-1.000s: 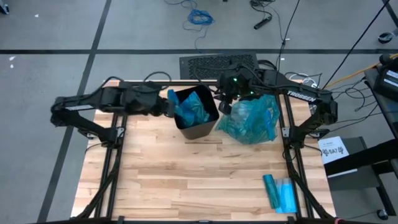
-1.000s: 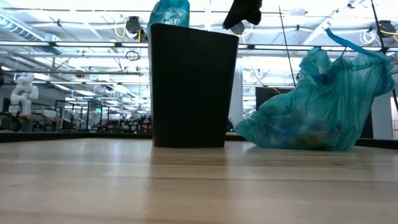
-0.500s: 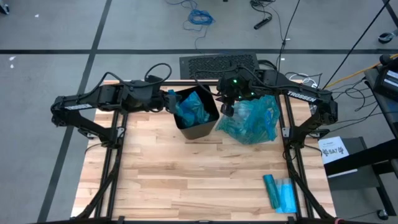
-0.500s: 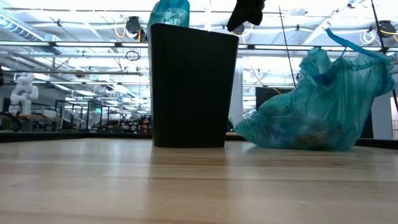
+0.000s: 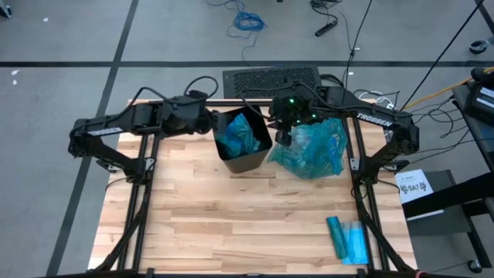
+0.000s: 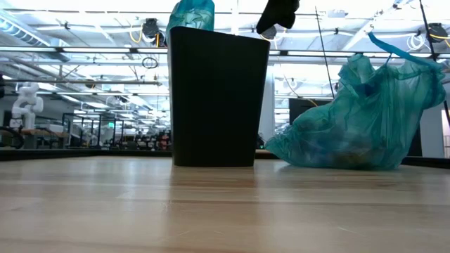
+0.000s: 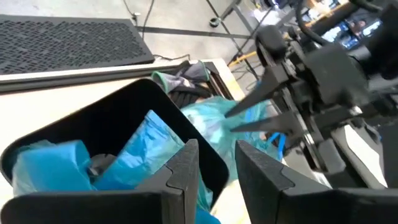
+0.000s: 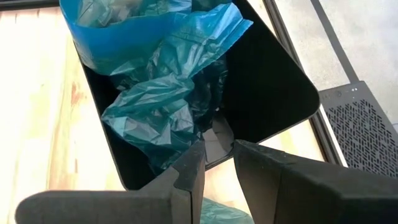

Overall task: Place trash/remove bag and relplace
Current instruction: Insert the new trash bag into the trash bin

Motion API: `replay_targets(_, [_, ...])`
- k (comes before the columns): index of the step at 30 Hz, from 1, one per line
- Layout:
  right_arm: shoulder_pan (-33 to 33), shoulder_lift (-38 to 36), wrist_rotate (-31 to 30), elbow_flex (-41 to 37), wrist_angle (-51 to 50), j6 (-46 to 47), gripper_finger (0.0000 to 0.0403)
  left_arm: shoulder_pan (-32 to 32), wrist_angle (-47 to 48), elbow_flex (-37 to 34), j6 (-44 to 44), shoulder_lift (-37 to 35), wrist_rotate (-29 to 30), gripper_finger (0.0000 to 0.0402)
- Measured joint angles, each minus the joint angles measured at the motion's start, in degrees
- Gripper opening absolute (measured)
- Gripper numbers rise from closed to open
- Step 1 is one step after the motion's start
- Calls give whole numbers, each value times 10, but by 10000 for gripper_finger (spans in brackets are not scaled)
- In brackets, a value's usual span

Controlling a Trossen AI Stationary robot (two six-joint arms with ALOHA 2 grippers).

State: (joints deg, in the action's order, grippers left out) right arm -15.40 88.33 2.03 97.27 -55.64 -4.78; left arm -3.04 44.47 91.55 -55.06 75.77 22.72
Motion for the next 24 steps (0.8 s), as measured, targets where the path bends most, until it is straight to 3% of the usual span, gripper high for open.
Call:
replay_targets(4, [0, 0, 0, 0, 0, -4, 80, -14, 32, 0, -27, 4, -12, 97])
replay_targets(10, [0, 0, 0, 0, 0, -4, 80, -18, 202, -1, -119, 19, -43, 72])
replay_targets(16, [0, 0, 3, 0, 5, -4, 80, -13, 260, -1, -121, 22, -40, 40])
replay_targets(24, [2, 0, 137, 0, 117, 1, 80, -10, 346, 0, -121, 21, -38, 19])
